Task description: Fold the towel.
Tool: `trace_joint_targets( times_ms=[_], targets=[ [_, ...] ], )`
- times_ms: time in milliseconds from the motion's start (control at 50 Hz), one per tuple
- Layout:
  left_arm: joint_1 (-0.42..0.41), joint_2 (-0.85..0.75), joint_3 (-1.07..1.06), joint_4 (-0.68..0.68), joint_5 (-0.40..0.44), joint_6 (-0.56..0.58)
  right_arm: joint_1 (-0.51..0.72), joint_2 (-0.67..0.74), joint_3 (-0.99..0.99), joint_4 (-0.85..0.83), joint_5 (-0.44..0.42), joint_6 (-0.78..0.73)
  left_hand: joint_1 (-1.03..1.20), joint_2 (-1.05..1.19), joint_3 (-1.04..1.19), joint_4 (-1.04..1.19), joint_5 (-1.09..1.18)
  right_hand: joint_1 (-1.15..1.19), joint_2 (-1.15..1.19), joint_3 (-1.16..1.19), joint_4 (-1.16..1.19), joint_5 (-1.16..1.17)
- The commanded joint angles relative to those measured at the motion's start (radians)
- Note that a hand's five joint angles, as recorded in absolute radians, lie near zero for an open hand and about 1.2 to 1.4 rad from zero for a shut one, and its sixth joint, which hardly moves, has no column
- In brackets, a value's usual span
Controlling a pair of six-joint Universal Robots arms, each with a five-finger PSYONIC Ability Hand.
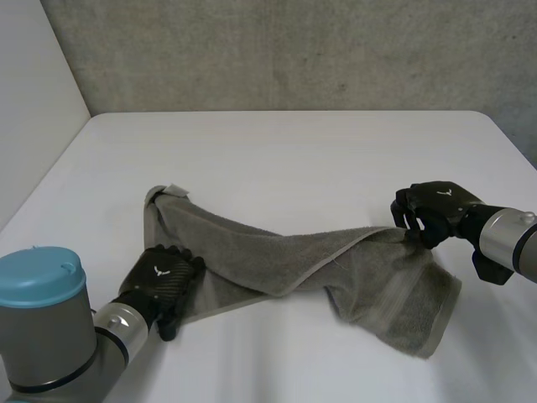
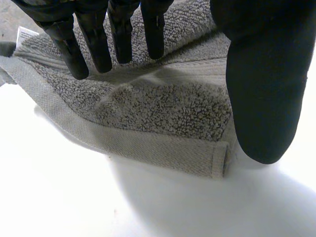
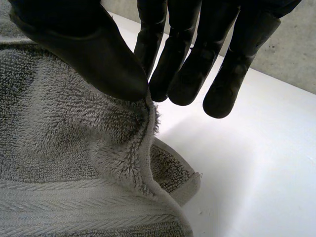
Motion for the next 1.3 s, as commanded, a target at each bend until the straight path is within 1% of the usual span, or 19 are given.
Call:
trace_joint_targets(
  times_ms=[20,180,320,540,580,600,640,760,800,820,840,860,880,1140,1160,1180,1200,1220,1300],
  targets=[
    [0.001,-0.032,0.013,0.027,-0.003,0.002,0.001,0.001,0.002,-0.001,0.000,0.000,0.081,0.081,0.082,0.081,0.082,0.057,0.069,0.054,0.058,0.050],
    [0.001,-0.057,0.020,0.082,-0.003,0.005,0.001,0.003,0.004,-0.001,0.000,0.000,0.154,0.155,0.155,0.154,0.156,0.057,0.069,0.054,0.058,0.050],
    [0.001,-0.080,0.042,0.087,-0.003,0.007,0.001,0.004,0.004,-0.001,0.000,-0.001,0.201,0.202,0.202,0.201,0.203,0.057,0.069,0.054,0.058,0.050],
    [0.001,-0.083,0.094,0.110,-0.003,0.007,0.001,0.003,0.005,-0.001,0.000,0.000,0.360,0.360,0.361,0.360,0.361,0.057,0.069,0.054,0.058,0.050],
    [0.001,-0.087,0.106,0.127,-0.003,0.005,0.001,0.003,0.005,-0.001,0.000,-0.001,0.439,0.439,0.440,0.439,0.440,0.057,0.069,0.054,0.058,0.050],
    [0.001,-0.087,0.106,0.127,-0.003,0.005,0.001,0.003,0.007,-0.001,0.000,-0.001,0.439,0.439,0.440,0.439,0.441,0.057,0.069,0.054,0.058,0.050],
    [0.001,-0.089,0.114,0.145,-0.003,0.005,0.001,0.003,0.007,-0.001,-0.002,-0.001,0.544,0.545,0.545,0.544,0.546,0.057,0.069,0.054,0.058,0.050],
    [0.001,-0.087,0.111,0.162,-0.001,0.005,-0.001,0.001,0.007,-0.001,-0.002,-0.001,0.697,0.698,0.698,0.697,0.699,0.057,0.069,0.054,0.058,0.050],
    [0.001,-0.086,0.102,0.161,0.002,0.004,-0.001,0.001,0.007,-0.001,0.000,-0.001,0.876,0.876,0.877,0.875,0.877,0.057,0.069,0.054,0.058,0.050],
    [0.001,-0.086,0.102,0.161,0.002,0.004,-0.002,0.000,0.007,-0.003,0.000,-0.001,0.876,0.877,0.877,0.876,0.878,0.057,0.069,0.054,0.058,0.050],
    [0.001,-0.084,0.096,0.159,0.002,0.004,-0.004,-0.002,0.007,-0.003,0.000,-0.001,1.036,1.037,1.037,1.036,1.038,0.057,0.069,0.054,0.058,0.050],
    [0.001,-0.084,0.096,0.159,0.002,0.004,-0.004,-0.002,0.007,-0.003,0.000,-0.001,1.038,1.038,1.039,1.038,1.039,0.057,0.069,0.054,0.058,0.050],
    [0.002,-0.083,0.089,0.156,0.003,0.002,-0.004,-0.002,0.007,-0.001,0.000,-0.001,1.096,1.096,1.097,1.096,1.097,0.057,0.069,0.054,0.058,0.050],
    [0.001,-0.038,0.022,0.161,0.005,0.005,-0.005,-0.019,0.010,-0.006,0.000,-0.001,1.096,1.097,1.097,1.096,1.098,0.057,0.069,0.054,0.058,0.050],
    [0.001,-0.041,0.022,0.162,0.005,0.005,-0.005,-0.019,0.013,-0.006,0.000,-0.001,1.041,1.042,1.042,1.041,1.043,0.057,0.069,0.054,0.058,0.050],
    [0.002,-0.044,0.023,0.162,0.005,0.007,-0.005,-0.019,0.013,-0.006,0.000,-0.001,0.599,0.599,0.600,0.599,0.601,0.057,0.069,0.054,0.058,0.050],
    [0.002,-0.045,0.023,0.162,0.005,0.007,-0.005,-0.019,0.014,-0.006,0.000,-0.001,0.595,0.595,0.596,0.595,0.596,0.057,0.069,0.054,0.058,0.050],
    [0.002,-0.046,0.022,0.162,0.005,0.013,-0.005,-0.019,0.016,-0.006,0.000,-0.001,0.348,0.348,0.349,0.347,0.349,0.057,0.069,0.054,0.058,0.050],
    [0.001,-0.049,0.020,0.162,0.005,0.047,-0.004,-0.020,0.016,-0.006,0.000,-0.001,0.319,0.319,0.320,0.319,0.320,0.057,0.069,0.054,0.058,0.050]
  ],
)
